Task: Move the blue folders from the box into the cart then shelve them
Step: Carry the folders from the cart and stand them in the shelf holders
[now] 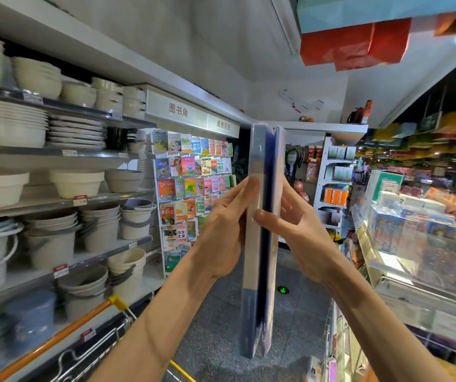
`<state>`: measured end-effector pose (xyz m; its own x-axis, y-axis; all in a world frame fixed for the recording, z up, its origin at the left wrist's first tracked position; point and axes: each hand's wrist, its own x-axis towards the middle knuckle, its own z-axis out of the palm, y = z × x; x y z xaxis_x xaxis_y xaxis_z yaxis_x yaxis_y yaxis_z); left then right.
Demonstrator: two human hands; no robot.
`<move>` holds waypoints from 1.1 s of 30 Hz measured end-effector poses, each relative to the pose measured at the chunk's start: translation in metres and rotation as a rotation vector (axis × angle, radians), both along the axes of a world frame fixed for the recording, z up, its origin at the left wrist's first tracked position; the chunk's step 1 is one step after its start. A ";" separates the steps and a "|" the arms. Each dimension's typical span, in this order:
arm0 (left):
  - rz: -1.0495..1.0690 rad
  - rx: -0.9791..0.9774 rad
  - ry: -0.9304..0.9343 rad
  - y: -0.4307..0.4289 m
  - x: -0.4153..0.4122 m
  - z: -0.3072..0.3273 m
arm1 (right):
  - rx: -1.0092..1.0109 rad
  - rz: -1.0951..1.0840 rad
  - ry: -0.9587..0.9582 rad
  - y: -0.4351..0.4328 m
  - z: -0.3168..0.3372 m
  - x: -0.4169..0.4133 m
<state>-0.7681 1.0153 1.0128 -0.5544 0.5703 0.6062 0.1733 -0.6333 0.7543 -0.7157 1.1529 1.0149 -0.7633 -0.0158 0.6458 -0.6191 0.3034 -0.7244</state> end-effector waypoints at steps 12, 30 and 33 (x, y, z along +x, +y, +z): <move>-0.135 0.035 0.046 0.024 0.003 0.009 | 0.018 -0.115 0.055 0.009 0.012 0.018; 0.690 -0.101 0.110 0.129 -0.029 0.066 | -0.655 -0.213 0.136 0.085 0.088 0.114; 0.433 -0.355 0.108 0.150 -0.035 0.069 | -0.662 -0.240 0.206 0.098 0.098 0.137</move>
<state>-0.8033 1.1653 1.0814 -0.7282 0.4840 0.4853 0.4488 -0.1984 0.8713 -0.5785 1.2505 1.1127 -0.5589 0.5794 0.5932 -0.7341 -0.0130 -0.6789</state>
